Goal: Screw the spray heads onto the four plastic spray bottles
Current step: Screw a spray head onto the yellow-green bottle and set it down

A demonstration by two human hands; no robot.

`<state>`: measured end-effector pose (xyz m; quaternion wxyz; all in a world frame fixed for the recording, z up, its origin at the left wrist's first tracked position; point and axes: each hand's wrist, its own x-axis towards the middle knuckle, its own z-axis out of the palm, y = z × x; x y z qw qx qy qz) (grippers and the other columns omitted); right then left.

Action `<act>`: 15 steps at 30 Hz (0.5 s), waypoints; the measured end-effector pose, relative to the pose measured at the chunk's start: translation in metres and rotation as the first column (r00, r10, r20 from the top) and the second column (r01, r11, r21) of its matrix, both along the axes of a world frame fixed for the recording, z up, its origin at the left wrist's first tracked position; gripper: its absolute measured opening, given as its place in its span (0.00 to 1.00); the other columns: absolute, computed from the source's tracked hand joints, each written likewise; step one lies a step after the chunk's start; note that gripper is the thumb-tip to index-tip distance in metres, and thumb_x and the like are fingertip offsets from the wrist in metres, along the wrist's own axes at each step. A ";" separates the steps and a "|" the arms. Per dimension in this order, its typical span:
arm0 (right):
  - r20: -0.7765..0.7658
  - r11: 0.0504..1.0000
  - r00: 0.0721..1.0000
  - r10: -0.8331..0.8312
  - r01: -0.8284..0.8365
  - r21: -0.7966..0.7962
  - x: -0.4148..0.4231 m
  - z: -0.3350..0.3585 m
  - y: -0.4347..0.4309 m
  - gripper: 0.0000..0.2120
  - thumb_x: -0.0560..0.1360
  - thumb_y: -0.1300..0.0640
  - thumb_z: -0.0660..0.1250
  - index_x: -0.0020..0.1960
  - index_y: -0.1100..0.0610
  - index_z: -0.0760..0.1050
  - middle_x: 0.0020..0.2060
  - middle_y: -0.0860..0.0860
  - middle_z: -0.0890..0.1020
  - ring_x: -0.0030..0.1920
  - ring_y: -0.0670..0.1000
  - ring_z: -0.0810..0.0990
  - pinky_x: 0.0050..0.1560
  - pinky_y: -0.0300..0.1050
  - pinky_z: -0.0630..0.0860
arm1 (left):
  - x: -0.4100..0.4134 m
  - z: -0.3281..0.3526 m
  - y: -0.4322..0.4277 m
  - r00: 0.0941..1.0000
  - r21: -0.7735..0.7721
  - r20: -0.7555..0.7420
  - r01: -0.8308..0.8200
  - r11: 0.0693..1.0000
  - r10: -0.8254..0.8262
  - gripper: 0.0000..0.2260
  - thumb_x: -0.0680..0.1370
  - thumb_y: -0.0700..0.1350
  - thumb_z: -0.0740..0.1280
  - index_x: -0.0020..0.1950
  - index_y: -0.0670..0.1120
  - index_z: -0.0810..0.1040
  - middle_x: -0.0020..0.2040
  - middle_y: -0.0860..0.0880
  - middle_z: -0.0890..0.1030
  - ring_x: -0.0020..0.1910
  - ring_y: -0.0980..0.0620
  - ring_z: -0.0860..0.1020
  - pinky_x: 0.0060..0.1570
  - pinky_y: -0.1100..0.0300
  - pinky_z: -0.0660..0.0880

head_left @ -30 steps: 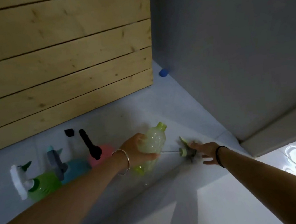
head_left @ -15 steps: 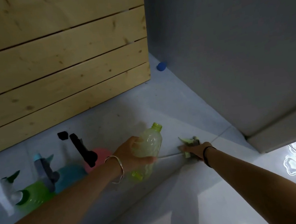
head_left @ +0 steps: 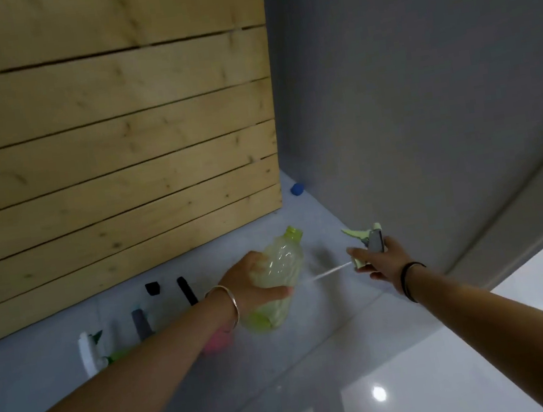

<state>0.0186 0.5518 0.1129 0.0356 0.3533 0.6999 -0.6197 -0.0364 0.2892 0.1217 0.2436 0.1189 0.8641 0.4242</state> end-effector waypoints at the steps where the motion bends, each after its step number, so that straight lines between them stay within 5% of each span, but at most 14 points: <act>1: -0.054 1.000 0.999 -0.006 0.005 -0.012 0.002 0.020 -0.004 0.22 0.71 0.56 0.72 0.62 0.60 0.71 0.50 0.59 0.82 0.37 0.50 0.80 0.35 0.42 0.73 | 0.004 0.015 -0.003 1.000 0.017 -0.024 -0.011 1.000 0.011 0.32 0.62 0.54 0.78 0.62 0.52 0.69 0.57 0.53 0.75 0.55 0.54 0.75 0.52 0.62 0.71; 7: -0.245 0.978 0.960 -0.137 0.093 -0.185 0.012 0.112 -0.040 0.06 0.75 0.59 0.67 0.50 0.59 0.73 0.38 0.54 0.79 0.29 0.47 0.83 0.26 0.37 0.78 | 0.036 0.084 -0.034 0.990 0.119 -0.094 -0.097 0.988 0.109 0.35 0.61 0.54 0.79 0.65 0.52 0.69 0.58 0.52 0.76 0.57 0.53 0.76 0.59 0.57 0.74; 15: -0.425 0.948 0.892 -0.153 0.010 -0.319 0.034 0.182 -0.103 0.15 0.72 0.57 0.71 0.56 0.58 0.72 0.43 0.54 0.81 0.39 0.49 0.82 0.30 0.37 0.78 | 0.082 0.117 -0.089 0.958 0.141 -0.139 -0.230 0.963 0.250 0.34 0.61 0.52 0.79 0.63 0.50 0.70 0.59 0.50 0.77 0.57 0.51 0.76 0.59 0.54 0.74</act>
